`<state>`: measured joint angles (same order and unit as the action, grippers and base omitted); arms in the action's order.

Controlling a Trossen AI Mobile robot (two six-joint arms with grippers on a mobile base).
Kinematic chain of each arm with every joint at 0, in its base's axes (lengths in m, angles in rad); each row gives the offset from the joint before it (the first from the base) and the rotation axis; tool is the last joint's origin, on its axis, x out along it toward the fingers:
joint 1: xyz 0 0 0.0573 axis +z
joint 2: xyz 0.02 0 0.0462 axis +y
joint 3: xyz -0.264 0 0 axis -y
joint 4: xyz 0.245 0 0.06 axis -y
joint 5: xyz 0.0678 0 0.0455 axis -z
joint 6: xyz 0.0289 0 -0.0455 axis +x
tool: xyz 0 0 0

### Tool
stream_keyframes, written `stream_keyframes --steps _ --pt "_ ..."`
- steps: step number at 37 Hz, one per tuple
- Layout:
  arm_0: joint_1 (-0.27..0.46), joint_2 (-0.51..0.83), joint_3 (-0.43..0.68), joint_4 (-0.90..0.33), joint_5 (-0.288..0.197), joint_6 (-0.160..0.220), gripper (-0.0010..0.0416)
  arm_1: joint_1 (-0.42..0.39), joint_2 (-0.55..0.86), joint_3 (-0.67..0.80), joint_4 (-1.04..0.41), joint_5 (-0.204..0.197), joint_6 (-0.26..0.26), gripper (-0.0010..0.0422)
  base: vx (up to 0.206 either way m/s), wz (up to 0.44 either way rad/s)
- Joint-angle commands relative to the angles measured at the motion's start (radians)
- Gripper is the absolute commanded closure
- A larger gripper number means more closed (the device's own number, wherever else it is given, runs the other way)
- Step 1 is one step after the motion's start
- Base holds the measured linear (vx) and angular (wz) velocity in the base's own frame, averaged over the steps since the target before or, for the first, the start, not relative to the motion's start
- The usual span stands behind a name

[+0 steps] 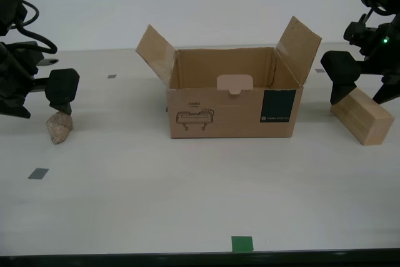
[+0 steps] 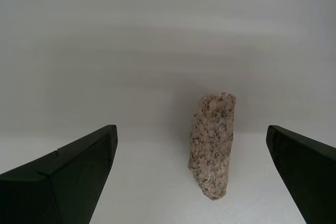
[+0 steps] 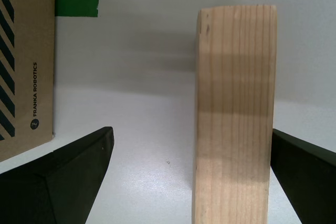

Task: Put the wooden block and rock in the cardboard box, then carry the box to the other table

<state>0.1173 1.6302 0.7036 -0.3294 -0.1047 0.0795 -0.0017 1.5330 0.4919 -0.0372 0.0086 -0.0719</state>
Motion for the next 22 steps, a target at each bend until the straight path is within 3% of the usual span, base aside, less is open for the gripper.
stream_keyframes --steps 1,10,17,22 --pt "0.002 0.0 0.0 0.0 0.002 0.003 0.0007 0.0 0.0 0.0 0.005 -0.002 0.0 0.0023 0.0 0.0" --pt "0.002 0.0 0.0 0.0 0.002 0.003 0.0007 0.001 -0.001 0.0 0.014 0.001 0.001 0.0023 0.0 0.0" --pt "0.002 0.0 0.0 0.0 0.002 0.003 0.0007 0.0 0.0 -0.001 -0.003 0.101 -0.018 0.0023 0.0 0.0" --pt "0.003 0.0 0.0 0.002 0.002 0.003 0.0007 -0.001 0.0 -0.001 -0.039 0.103 -0.064 0.0023 0.0 0.0"
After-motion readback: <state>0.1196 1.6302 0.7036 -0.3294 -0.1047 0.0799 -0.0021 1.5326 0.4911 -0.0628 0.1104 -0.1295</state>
